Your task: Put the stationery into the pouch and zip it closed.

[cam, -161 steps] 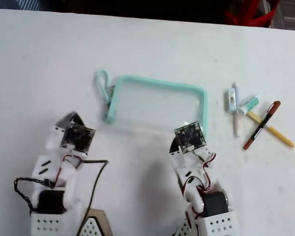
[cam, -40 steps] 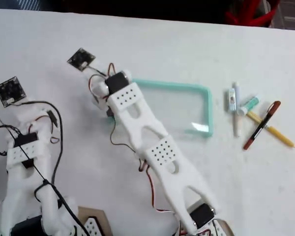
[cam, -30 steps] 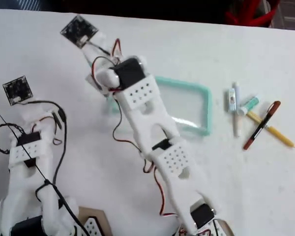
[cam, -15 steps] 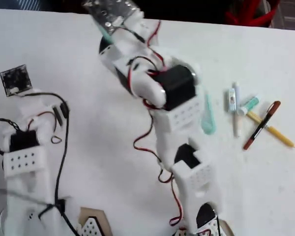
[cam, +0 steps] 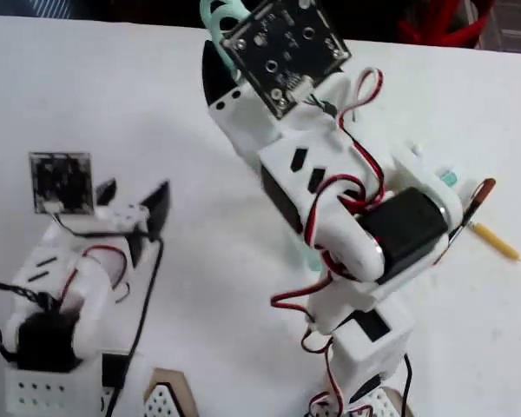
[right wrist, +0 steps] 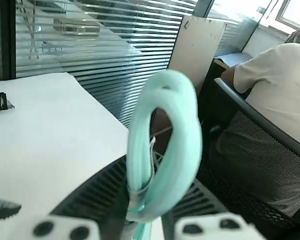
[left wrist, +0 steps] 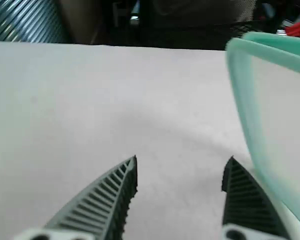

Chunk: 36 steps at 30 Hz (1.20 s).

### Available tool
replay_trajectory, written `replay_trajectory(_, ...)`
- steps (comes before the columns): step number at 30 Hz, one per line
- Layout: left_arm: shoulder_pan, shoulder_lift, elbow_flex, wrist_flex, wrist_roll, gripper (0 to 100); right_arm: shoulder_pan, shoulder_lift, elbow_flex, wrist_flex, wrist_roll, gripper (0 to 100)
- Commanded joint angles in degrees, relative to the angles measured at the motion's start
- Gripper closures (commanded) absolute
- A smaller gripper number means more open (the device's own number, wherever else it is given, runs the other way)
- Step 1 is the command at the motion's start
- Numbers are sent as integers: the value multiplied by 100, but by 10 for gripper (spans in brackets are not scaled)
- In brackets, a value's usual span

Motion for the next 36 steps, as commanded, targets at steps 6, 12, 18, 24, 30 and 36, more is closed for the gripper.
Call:
replay_trajectory(6,558,-303,-290,18,-123,706,92,-277,-141,-426,53,981)
replay_trajectory(12,567,-321,-352,9,-149,705,699,268,-141,-1235,44,981)
replay_trajectory(18,725,-303,-369,-448,-149,705,1024,576,-141,-1692,9,981)
replay_trajectory(24,1481,-295,-756,-457,-132,705,857,567,-141,-1666,9,981)
replay_trajectory(30,1745,-286,-457,-747,-123,705,558,585,-141,-954,9,981)
replay_trajectory(36,1745,-295,730,-2066,-158,705,479,593,-141,-479,0,981)
